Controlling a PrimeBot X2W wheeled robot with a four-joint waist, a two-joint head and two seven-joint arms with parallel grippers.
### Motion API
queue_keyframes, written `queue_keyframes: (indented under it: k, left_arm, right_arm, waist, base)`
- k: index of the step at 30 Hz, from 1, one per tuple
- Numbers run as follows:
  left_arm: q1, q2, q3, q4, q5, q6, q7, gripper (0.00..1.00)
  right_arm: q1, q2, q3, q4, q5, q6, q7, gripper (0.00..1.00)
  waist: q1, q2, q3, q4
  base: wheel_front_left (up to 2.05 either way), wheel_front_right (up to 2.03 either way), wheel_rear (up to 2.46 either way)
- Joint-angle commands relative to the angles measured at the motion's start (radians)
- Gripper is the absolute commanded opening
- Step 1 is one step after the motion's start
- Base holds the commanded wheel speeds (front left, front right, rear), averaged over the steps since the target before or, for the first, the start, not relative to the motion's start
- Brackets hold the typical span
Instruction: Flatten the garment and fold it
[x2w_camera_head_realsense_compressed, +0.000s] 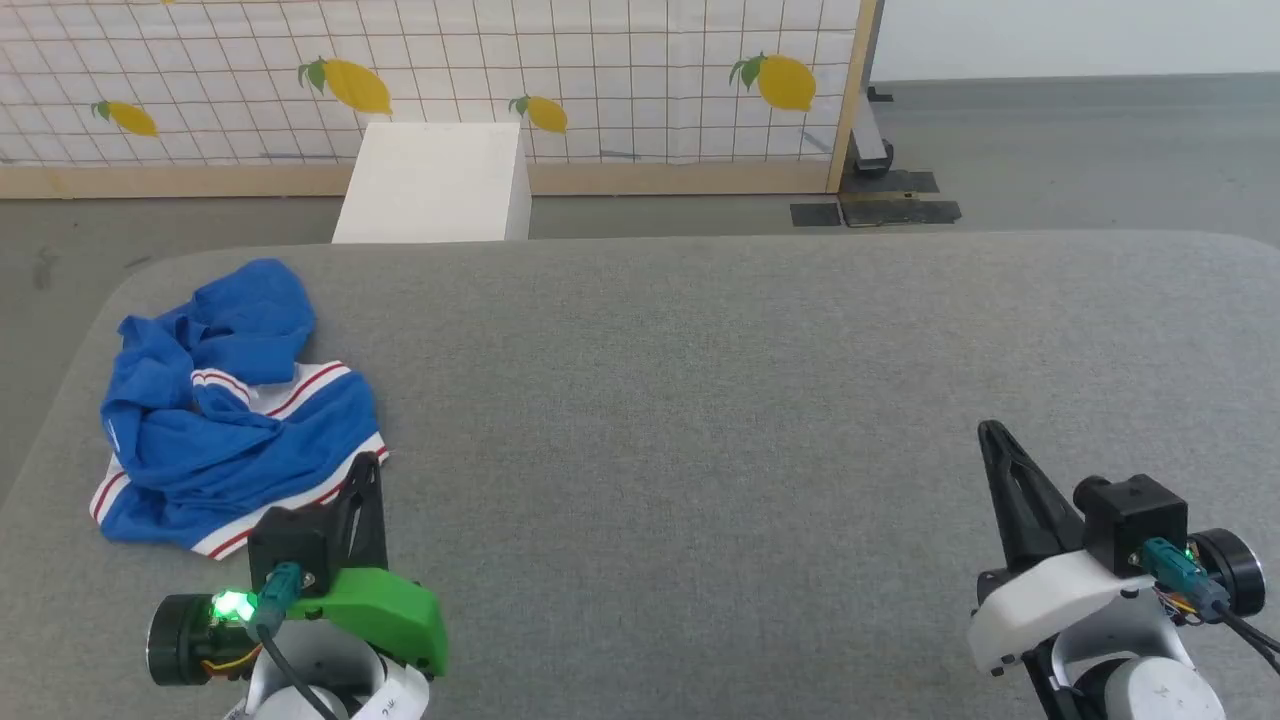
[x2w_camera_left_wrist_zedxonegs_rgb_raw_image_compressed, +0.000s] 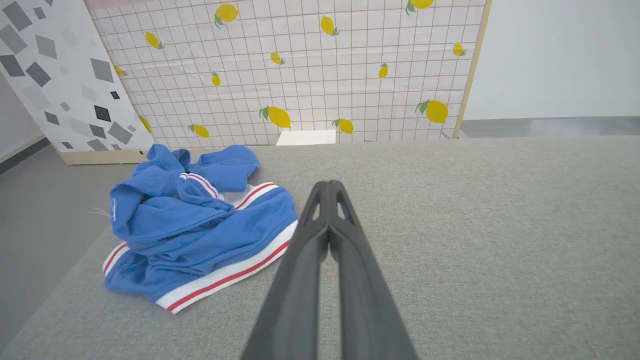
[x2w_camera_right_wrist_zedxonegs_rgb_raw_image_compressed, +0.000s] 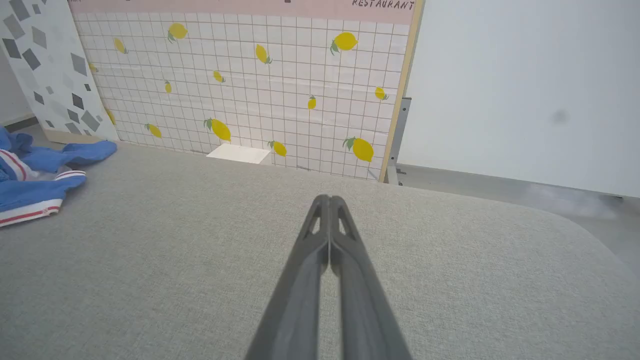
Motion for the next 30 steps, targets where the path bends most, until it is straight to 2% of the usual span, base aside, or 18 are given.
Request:
queue_keyframes:
  k: [1, 30]
  left_arm:
    - [0.011, -0.005, 0.003, -0.003, 0.013, -0.001, 0.001, 0.00]
    - [0.011, -0.005, 0.003, -0.003, 0.013, -0.001, 0.001, 0.00]
  right_arm:
    - [0.017, 0.002, 0.002, -0.005, -0.006, -0.001, 0.000, 0.00]
    - [0.017, 0.002, 0.002, -0.005, -0.006, -0.001, 0.000, 0.00]
  waist:
    - [0.0000, -0.0001, 0.000, 0.000]
    - [0.0000, -0.0001, 0.000, 0.000]
  base:
    - [0.00, 0.00, 0.00]
    - [0.00, 0.00, 0.00]
